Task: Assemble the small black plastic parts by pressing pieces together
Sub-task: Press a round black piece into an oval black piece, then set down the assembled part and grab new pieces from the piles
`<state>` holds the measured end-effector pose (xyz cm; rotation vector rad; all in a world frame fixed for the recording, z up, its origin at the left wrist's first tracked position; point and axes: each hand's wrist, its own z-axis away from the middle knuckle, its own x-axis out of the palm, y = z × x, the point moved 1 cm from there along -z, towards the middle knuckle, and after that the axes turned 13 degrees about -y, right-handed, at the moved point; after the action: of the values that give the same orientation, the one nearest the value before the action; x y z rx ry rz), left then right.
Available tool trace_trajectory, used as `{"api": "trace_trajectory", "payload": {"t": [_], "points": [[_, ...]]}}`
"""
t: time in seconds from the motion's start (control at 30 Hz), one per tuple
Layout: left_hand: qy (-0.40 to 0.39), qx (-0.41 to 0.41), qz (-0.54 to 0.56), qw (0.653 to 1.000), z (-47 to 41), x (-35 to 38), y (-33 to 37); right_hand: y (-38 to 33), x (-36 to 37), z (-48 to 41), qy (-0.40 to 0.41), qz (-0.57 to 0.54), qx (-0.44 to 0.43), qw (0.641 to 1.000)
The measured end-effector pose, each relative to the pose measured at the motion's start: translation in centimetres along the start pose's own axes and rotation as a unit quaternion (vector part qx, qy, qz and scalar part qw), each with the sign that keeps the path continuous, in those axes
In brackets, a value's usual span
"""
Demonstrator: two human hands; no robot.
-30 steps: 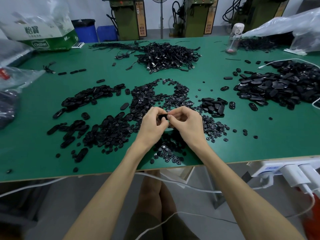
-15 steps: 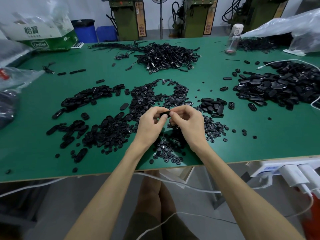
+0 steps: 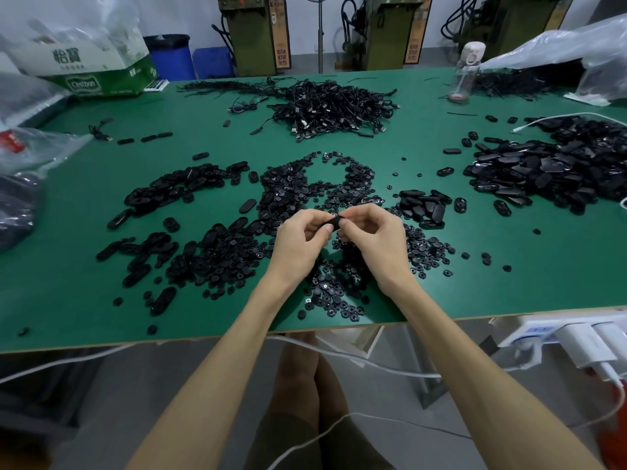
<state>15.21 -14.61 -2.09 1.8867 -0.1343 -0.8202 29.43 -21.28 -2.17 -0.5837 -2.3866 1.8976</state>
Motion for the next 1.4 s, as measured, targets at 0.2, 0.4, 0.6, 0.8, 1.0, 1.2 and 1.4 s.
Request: {"api": "trace_trajectory", "payload": {"t": [0.2, 0.4, 0.6, 0.8, 1.0, 1.2, 1.4], "points": [[0.006, 0.032, -0.046, 0.998, 0.0, 0.2, -0.1, 0.1, 0.1, -0.1, -0.002, 0.008, 0.006, 1.000], [0.001, 0.044, -0.054, 0.998, -0.1, 0.2, -0.4, 0.1, 0.1, -0.1, -0.006, 0.009, 0.009, 1.000], [0.004, 0.072, -0.088, 0.994, -0.1, 0.4, -0.2, 0.0, -0.1, 0.0, 0.010, 0.000, -0.014, 1.000], [0.032, 0.060, -0.159, 0.985, -0.2, 0.2, 0.2, 0.6, -1.0, -0.1, 0.192, -0.107, 0.013, 0.975], [0.066, -0.055, -0.246, 0.965, -1.2, -5.0, -2.2, 0.5, -1.8, -0.5, 0.296, -0.197, 0.035, 0.934], [0.079, -0.199, -0.371, 0.904, -1.3, -13.0, -5.4, 0.5, -2.1, -0.8, 0.302, -0.209, 0.054, 0.929], [0.037, -0.347, -0.447, 0.824, -0.2, -17.1, -7.2, 0.8, -1.9, -0.7, 0.266, -0.194, 0.068, 0.942]]}}
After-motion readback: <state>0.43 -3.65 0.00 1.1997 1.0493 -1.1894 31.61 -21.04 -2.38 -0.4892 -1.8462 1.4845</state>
